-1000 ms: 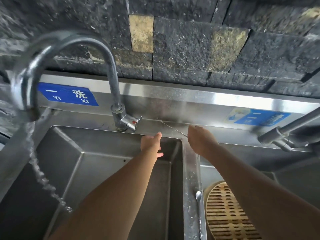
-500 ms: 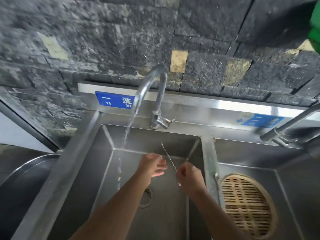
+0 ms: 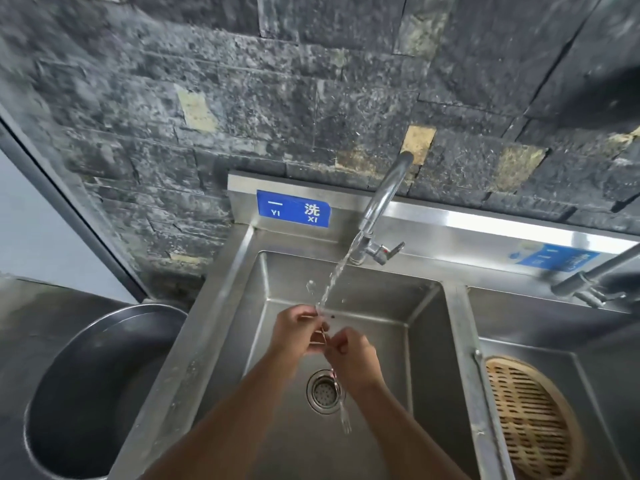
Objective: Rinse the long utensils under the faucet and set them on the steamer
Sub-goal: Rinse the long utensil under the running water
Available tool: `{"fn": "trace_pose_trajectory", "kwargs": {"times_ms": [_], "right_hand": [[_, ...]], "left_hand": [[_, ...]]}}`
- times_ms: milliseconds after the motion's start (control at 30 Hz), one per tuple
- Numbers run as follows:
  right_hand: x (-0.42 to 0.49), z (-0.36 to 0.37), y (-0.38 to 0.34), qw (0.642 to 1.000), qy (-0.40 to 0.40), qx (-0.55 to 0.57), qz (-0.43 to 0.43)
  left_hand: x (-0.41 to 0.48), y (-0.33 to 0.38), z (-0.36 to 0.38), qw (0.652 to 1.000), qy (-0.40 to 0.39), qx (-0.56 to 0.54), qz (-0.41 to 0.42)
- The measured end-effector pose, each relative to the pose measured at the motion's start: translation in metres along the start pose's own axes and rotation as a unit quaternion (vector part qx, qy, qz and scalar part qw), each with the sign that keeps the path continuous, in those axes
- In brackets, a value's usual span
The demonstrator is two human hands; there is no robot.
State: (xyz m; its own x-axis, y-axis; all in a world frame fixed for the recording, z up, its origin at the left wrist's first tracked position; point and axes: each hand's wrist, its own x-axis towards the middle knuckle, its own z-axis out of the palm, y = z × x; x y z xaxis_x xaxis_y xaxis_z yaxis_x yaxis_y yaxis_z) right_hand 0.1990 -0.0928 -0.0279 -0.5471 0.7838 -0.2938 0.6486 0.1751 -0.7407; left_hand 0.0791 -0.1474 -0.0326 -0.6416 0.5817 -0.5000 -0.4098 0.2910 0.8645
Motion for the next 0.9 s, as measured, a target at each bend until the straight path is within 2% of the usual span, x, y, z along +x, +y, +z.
{"fn": "trace_pose_trajectory", "kwargs": {"times_ms": [133,200,300,433,767,900], "right_hand": [[0.015,-0.005,-0.006,1.0,-0.008,0.002,0.019],[0.025,-0.009,-0.014,0.998,-0.008,0.05,0.036],[0.042,-0.015,-0.024,0.983,-0.059,0.167,0.048],[0.055,-0.018,-0.037,0.975,-0.112,0.188,0.03],[0.059,-0.009,-0.036,0.945,-0.14,0.296,-0.018],[0.058,-0.007,-0.035,0.937,-0.115,0.33,-0.003]], "left_hand": [[0.005,-0.003,-0.009,1.0,-0.009,0.015,0.009],[0.007,-0.005,-0.012,1.0,-0.014,0.005,0.0],[0.007,-0.008,-0.01,0.999,-0.03,-0.009,-0.014],[0.002,-0.006,-0.008,0.999,-0.035,-0.018,-0.021],[-0.012,-0.017,-0.016,0.998,-0.037,0.032,0.028],[-0.013,-0.017,-0.017,0.998,-0.031,0.018,0.043]]}}
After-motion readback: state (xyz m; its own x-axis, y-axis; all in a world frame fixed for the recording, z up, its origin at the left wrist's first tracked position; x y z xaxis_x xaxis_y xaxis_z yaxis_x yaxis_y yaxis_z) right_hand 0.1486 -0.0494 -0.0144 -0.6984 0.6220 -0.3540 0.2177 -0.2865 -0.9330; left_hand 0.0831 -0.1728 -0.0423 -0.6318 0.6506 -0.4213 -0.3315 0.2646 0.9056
